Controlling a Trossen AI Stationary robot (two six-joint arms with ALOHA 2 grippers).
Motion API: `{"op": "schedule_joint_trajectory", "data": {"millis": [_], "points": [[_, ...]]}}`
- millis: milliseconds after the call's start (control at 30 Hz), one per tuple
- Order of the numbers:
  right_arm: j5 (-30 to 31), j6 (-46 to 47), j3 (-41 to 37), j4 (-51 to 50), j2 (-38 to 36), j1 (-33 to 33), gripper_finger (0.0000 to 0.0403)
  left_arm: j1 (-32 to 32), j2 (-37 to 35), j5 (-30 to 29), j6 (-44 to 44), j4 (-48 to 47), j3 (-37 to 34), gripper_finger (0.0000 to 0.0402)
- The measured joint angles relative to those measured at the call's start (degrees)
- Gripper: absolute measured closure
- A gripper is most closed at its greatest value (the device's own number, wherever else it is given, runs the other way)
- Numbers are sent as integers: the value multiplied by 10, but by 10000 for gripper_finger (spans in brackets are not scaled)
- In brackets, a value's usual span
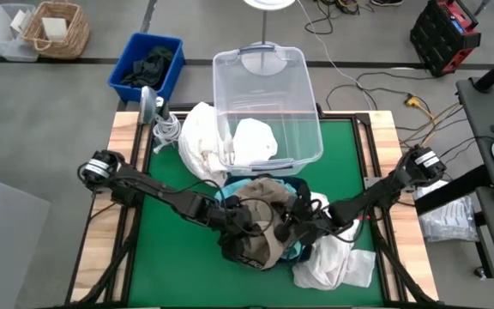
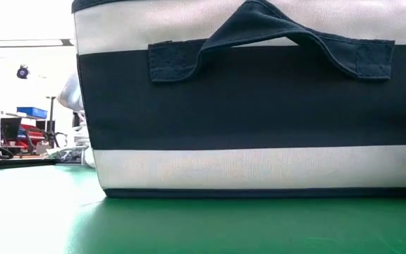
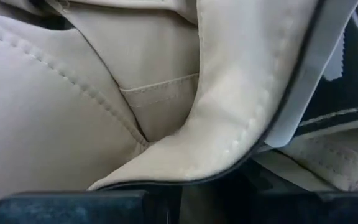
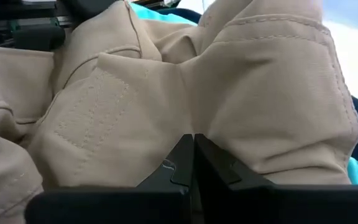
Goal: Sort clothes
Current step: Put the brown shorts into the blue laundry organizer
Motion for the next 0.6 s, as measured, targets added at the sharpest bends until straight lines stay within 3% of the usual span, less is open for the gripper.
{"op": "schedule_joint_trajectory", "data": {"millis": [333,600], "points": [[-114,-49,8,-9,58,-32,394,-1,34,30,-40,8,0,325],[-149,-47,9,-33,63,-49,394,-1,51,36,-58,13,2,325]]}}
